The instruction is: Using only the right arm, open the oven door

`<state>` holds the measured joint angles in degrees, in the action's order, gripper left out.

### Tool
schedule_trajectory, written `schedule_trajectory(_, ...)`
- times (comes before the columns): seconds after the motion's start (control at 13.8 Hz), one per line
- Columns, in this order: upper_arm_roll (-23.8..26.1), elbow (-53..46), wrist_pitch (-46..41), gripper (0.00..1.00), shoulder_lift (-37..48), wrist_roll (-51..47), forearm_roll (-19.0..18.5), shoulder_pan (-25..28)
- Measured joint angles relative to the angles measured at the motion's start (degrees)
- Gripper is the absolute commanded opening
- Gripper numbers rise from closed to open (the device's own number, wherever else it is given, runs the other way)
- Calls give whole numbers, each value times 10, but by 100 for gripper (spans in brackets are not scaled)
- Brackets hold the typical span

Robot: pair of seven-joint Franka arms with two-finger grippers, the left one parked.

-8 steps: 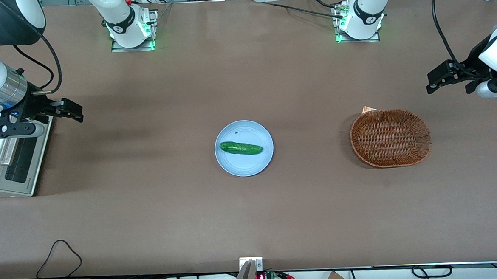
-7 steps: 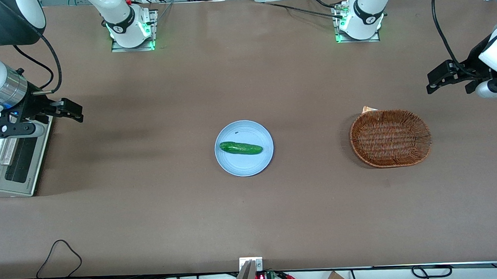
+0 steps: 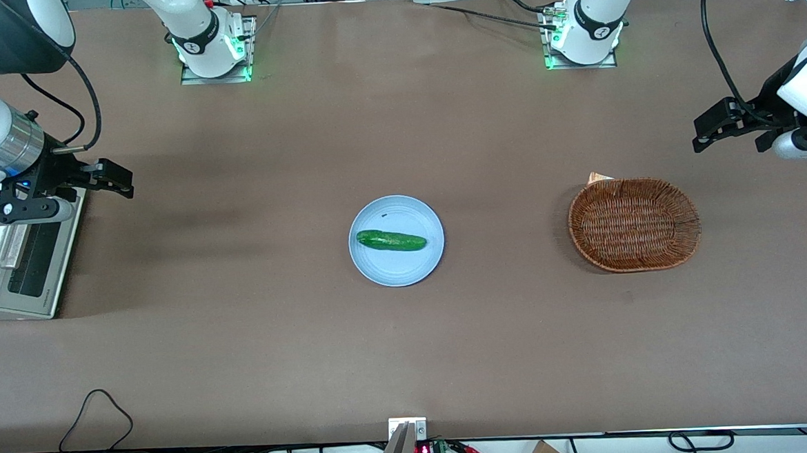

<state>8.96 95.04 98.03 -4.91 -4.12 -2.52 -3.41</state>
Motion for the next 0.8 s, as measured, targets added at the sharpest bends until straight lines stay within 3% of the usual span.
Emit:
schedule_trajectory(0.29,0,0,0,97,0,0,0,0)
schedule_trajectory(0.36,0,0,0,89,0,0,0,0)
schedule_trajectory(0.44,0,0,0,79,0,0,0,0)
schedule_trajectory(0.73,0,1,-1,7,0,1,0,0)
schedule_trajectory(0.8,0,1,-1,0,0,1,0,0)
